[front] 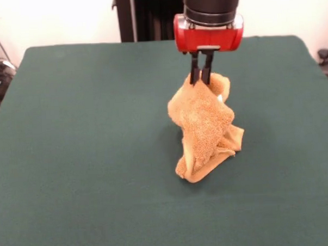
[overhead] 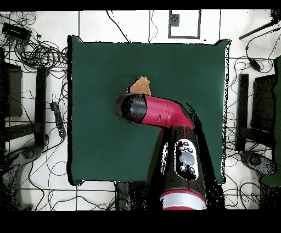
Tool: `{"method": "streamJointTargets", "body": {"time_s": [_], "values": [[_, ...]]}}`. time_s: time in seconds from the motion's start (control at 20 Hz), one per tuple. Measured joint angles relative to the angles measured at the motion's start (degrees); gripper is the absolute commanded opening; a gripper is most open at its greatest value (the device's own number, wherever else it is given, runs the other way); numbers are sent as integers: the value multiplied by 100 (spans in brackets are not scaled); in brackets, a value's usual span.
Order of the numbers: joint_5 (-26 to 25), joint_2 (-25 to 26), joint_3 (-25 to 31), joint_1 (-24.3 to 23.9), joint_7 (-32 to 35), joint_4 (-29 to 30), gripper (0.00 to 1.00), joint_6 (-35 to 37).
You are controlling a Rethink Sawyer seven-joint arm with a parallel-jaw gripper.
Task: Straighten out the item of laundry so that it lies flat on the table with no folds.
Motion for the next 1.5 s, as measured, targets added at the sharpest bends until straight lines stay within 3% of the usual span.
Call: {"method": "streamJointTargets", "body": {"time_s": [0.45, 1.5], "values": [[-2, -224, 4, -272, 0, 2, 0, 0], [-5, -408, -71, -207, 0, -183, 0, 357]]}}
